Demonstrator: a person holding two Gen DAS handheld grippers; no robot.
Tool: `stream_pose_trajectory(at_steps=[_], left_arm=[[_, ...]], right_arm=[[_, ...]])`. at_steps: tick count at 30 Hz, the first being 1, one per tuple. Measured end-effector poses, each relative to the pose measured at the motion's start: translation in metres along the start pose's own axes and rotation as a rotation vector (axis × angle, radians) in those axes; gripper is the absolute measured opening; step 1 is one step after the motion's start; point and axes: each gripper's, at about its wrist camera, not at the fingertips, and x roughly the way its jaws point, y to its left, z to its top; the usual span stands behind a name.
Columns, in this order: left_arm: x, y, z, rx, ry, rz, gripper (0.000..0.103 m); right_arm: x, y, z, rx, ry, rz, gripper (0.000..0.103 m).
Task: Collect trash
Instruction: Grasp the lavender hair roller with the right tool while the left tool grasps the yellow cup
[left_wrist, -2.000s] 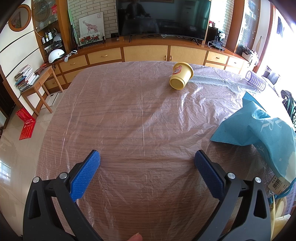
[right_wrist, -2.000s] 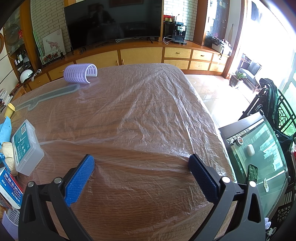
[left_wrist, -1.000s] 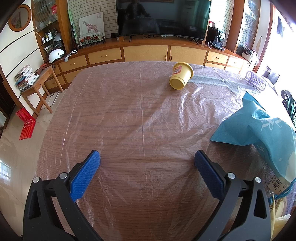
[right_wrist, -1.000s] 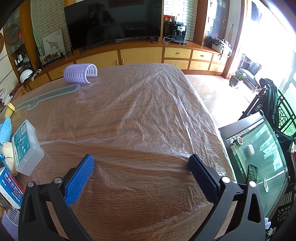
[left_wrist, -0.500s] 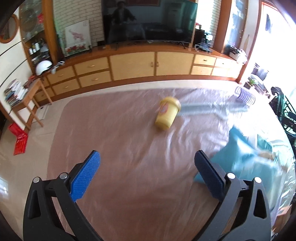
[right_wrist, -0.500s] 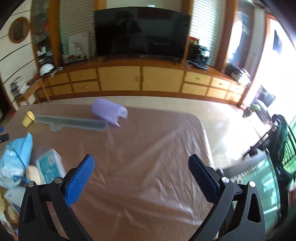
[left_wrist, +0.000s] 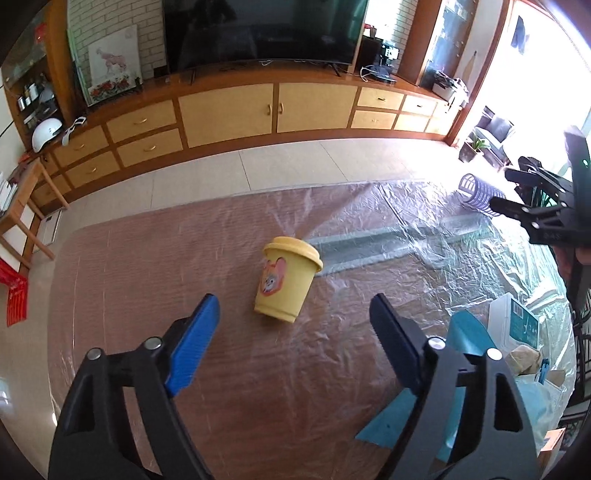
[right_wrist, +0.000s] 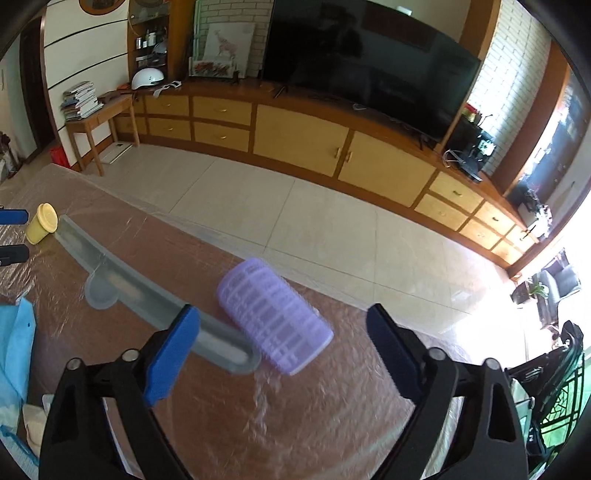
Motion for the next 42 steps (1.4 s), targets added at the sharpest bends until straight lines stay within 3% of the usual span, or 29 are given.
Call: stream_pose_trajectory(at_steps=[3, 7, 12, 16, 20, 21, 29, 35, 42], left_arm=[[0.003, -0.001, 0.001, 0.008, 0.017, -0.012, 0.071], [0.006, 0.001, 0.004, 0.018, 0.034, -0.027, 0.061], [0.012, -0.003, 0.008, 0.026, 0.056, -0.062, 0.04], [0.016, -0.006, 0.011, 0.058, 0.073, -0.055, 0.039], [0.017, -0.01, 0.012, 0.067, 0.065, -0.042, 0.037], [0.016, -0.01, 0.012, 0.061, 0.061, -0.041, 0.031], [0.0, -0.009, 0.008, 0.041, 0.014, -0.037, 0.031], [-0.021, -0.006, -0.002, 0.02, -0.028, -0.056, 0.031], [-0.053, -0.016, -0.024, 0.047, -0.058, -0.021, 0.031]], right_arm=[[0.014, 0.001, 0.001, -0.003, 0.037, 0.036, 0.075], [0.02, 0.009, 0.005, -0.025, 0.048, 0.049, 0.073], [0.025, 0.013, 0.006, -0.01, 0.08, 0.059, 0.06], [0.023, 0.007, 0.004, 0.012, 0.087, 0.064, 0.049], [0.021, 0.008, -0.001, 0.004, 0.097, 0.082, 0.049], [0.021, 0.008, -0.002, -0.001, 0.096, 0.081, 0.049], [0.015, 0.003, -0.006, 0.064, 0.083, 0.139, 0.044], [-0.018, -0.007, -0.016, 0.204, 0.01, 0.216, 0.044], [-0.079, -0.001, -0.039, 0.262, -0.064, 0.258, 0.044]])
